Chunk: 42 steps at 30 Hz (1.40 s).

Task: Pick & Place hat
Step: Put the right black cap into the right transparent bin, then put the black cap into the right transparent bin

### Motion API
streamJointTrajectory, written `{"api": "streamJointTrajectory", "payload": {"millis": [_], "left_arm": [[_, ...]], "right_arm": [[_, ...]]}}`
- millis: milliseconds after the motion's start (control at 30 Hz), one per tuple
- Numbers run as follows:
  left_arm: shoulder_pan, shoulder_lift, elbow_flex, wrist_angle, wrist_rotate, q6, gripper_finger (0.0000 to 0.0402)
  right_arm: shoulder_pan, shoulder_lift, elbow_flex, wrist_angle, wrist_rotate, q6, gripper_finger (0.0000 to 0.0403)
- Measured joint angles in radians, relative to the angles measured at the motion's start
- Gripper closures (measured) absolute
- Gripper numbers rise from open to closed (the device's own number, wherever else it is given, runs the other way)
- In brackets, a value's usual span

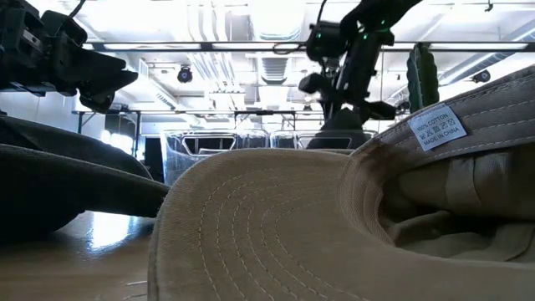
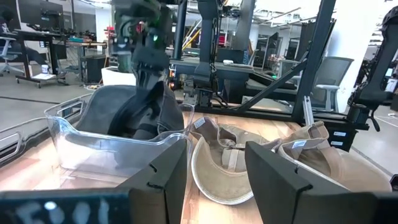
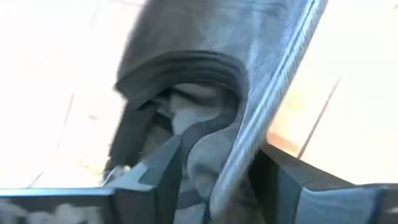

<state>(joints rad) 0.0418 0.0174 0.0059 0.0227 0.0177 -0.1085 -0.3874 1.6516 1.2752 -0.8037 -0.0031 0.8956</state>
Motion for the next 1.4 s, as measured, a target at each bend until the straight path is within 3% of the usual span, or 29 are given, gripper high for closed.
{"api": "streamJointTrajectory", "payload": {"millis": [133, 467, 700, 867, 1067, 1233, 1400], "left_arm": [[0.0, 0.0, 0.0, 0.0, 0.0, 0.0, 0.0246], [0.0, -0.002, 0.0, 0.047, 0.0, -0.012, 0.0246], [0.0, 0.003, 0.0, 0.302, -0.061, -0.569, 0.0246], [0.0, 0.003, 0.0, 0.433, -0.081, -0.757, 0.0246], [0.0, 0.005, 0.0, 0.507, -0.084, -0.831, 0.0246], [0.0, 0.02, 0.0, 0.441, -0.014, -0.947, 0.0246], [-0.001, 0.055, 0.0, 0.229, 0.09, -1.086, 0.0246]], "right_arm": [[0.017, -0.055, 0.016, -0.013, -0.092, -0.024, 0.0203], [0.124, -0.129, 0.014, -0.137, -0.069, -0.121, 0.0195], [0.305, -0.132, 0.014, -0.071, -0.046, -0.332, 0.0195], [0.341, -0.108, 0.014, -0.04, -0.119, -0.219, 0.0196], [0.358, -0.094, 0.011, -0.017, -0.194, -0.133, 0.0207], [0.375, -0.061, 0.013, 0.092, -0.331, 0.044, 0.0217], [0.416, 0.012, 0.013, 0.253, -0.446, 0.203, 0.022]]}}
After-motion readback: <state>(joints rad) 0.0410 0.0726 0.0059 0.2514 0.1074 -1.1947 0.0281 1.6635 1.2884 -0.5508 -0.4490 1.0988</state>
